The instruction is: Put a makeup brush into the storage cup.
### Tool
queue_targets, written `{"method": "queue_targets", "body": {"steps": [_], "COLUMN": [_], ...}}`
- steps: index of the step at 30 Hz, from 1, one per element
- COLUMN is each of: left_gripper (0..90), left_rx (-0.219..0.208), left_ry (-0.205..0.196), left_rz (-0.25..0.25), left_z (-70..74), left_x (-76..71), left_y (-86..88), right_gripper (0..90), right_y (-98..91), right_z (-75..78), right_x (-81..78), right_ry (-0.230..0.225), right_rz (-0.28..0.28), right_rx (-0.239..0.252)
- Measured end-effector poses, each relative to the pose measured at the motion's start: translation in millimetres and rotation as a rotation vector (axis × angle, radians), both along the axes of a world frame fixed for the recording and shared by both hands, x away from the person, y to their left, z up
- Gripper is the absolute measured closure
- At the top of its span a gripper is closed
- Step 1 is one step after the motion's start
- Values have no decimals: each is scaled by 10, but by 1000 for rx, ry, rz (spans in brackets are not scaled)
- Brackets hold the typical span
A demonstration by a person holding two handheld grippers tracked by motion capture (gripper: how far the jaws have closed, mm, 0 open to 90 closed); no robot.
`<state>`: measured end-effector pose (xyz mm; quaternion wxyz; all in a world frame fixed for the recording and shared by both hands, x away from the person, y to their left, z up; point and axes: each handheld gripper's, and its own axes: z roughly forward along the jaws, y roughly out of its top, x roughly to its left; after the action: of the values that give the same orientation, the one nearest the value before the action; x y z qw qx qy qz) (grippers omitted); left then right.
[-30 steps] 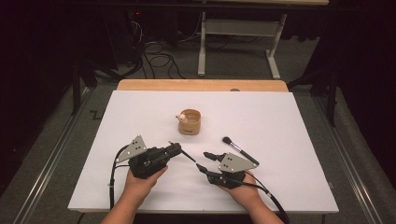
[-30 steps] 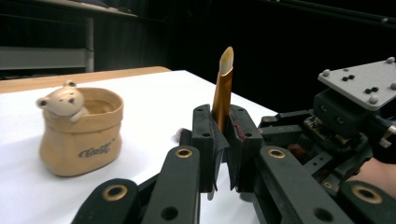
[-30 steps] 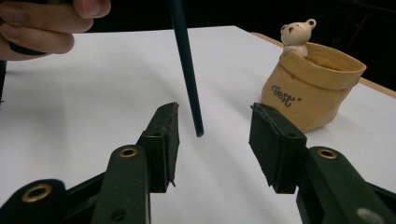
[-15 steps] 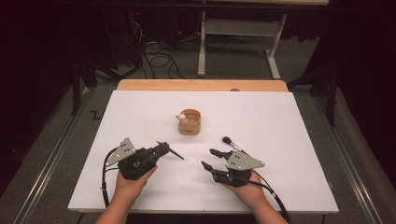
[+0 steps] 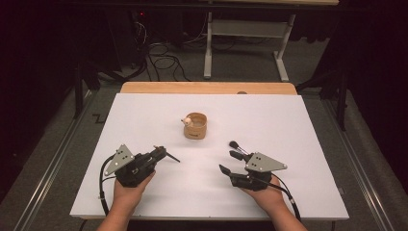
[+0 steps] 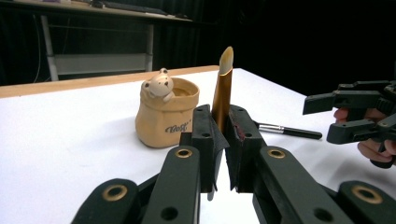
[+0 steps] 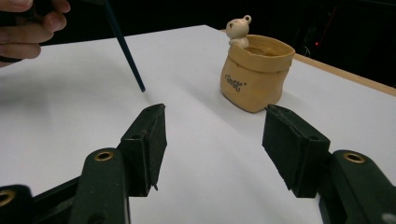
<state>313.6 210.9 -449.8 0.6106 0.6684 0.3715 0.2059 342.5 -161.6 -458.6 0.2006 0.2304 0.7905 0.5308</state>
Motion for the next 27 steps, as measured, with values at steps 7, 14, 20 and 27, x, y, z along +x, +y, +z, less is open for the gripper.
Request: {"method": "queue_targets", "body": {"steps": [7,14,20,27], "left_gripper": [829,829,829,829], "left_rx": [4,1,5,14], "left_ry": [-18,-24,-24,-24], "left_rz": [21,40,47,61], "left_z": [24,36,29,84], "left_x": [-29,-41,-36,20], "left_y": [4,12,-9,-41], "right_gripper": [295,224,168,106], "right_y": [-143,-292,-339,-376], "right_z": [19,9,-2,-39], "right_x": [-1,-10,-38,-47], "right_ry": [21,34,27,30], "right_rz": [-13,-24,-35,-42], "right_rx": [19,12,44,54]}}
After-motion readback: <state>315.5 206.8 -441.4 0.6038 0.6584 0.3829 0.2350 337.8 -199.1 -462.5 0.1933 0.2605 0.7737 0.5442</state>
